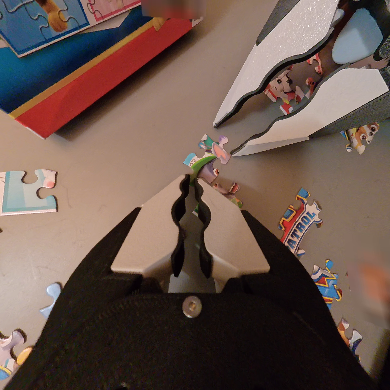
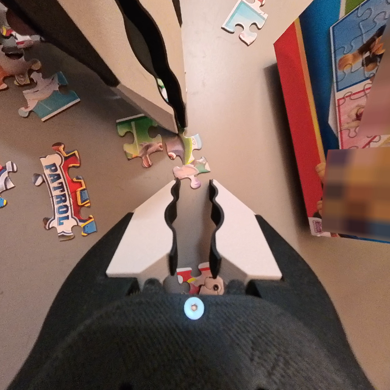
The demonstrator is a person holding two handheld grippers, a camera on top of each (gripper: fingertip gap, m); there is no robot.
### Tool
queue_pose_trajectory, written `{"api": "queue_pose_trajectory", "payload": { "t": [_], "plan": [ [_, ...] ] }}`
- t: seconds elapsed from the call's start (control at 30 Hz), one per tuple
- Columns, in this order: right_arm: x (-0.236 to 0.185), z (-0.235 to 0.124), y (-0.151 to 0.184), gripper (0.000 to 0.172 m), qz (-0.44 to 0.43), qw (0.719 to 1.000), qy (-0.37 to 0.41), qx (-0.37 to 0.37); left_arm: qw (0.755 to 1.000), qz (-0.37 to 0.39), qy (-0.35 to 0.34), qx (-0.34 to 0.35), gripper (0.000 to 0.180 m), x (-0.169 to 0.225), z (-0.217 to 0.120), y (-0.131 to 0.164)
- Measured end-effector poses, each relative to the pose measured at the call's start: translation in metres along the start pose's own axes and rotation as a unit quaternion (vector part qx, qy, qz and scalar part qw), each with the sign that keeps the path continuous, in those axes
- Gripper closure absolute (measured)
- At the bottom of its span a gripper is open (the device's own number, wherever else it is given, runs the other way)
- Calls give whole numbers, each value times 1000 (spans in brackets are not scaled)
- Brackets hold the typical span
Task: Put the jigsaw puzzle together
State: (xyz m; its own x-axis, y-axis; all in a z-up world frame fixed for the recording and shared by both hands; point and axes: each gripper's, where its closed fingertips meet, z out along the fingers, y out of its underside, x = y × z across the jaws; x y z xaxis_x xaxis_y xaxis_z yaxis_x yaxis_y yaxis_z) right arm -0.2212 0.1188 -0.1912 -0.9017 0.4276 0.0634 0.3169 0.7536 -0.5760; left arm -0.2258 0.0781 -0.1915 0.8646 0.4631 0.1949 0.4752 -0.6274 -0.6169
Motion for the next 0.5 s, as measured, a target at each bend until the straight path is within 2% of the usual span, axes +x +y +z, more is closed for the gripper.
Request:
{"api": "queue_pose_trajectory", "payload": {
  "t": [0.33,0.5],
  "plan": [
    [-1,-15,23,147,26,999,1,-23,999,45,18,-11,180,28,18,-12],
    [-1,-19,22,143,21,1000,11,-18,998,-1,53,31,180,26,4,-24]
  ]
}}
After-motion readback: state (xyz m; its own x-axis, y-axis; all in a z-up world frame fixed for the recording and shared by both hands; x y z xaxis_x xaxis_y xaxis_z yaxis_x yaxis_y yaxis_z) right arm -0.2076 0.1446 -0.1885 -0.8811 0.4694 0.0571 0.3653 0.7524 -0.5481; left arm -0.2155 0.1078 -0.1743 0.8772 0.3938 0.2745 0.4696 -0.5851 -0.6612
